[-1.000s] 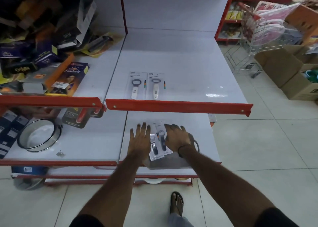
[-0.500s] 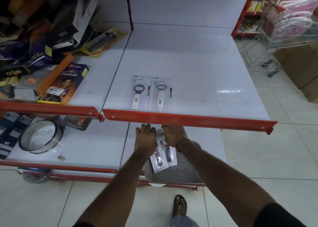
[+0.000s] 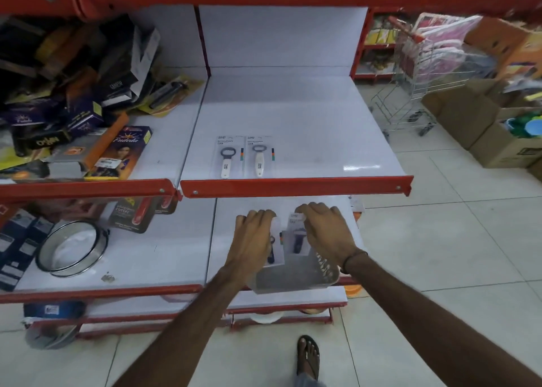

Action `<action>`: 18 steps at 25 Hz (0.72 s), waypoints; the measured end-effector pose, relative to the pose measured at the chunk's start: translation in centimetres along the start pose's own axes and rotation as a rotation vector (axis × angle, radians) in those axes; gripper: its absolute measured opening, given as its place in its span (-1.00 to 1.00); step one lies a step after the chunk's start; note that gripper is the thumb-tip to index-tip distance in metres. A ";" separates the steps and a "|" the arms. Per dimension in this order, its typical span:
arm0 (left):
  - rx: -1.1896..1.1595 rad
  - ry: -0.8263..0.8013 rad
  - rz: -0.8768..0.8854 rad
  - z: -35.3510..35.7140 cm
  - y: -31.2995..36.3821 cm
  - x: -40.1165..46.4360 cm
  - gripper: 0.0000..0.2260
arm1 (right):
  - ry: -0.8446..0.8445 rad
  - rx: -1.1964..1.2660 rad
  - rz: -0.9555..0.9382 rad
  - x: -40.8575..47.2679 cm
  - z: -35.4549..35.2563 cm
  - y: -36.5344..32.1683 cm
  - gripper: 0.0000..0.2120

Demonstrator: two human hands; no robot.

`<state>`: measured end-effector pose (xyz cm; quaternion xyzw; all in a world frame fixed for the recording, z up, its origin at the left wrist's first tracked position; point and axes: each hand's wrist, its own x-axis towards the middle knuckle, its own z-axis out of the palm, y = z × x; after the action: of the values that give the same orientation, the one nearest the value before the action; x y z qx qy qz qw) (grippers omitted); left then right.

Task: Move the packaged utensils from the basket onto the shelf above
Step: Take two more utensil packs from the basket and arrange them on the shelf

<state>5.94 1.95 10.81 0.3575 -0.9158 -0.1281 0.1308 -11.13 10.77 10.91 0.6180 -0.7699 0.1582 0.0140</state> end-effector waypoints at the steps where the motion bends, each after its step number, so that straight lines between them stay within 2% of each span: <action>1: -0.004 0.059 0.042 -1.6 1.0 -0.2 -0.61 | 0.073 -0.007 -0.009 -0.5 -1.8 -0.3 -0.72; 5: -0.062 0.369 0.215 -8.7 5.1 1.2 -0.65 | 0.293 0.029 -0.032 -0.4 -9.8 -1.3 -0.80; 9: -0.023 0.499 0.270 -14.7 7.9 6.8 -0.68 | 0.418 0.072 -0.018 3.9 -16.6 -1.1 -0.78; 14: 0.015 0.433 0.271 -17.4 7.5 15.2 -0.64 | 0.504 0.050 0.022 11.1 -20.1 1.1 -0.78; 18: -0.040 0.278 0.161 -16.8 7.2 19.8 -0.68 | 0.440 0.049 0.112 14.9 -19.8 3.2 -0.75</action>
<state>-6.98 -8.96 31.80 0.2944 -0.9118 -0.0847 0.2734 -21.15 2.42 32.25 0.5252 -0.7773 0.3083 0.1580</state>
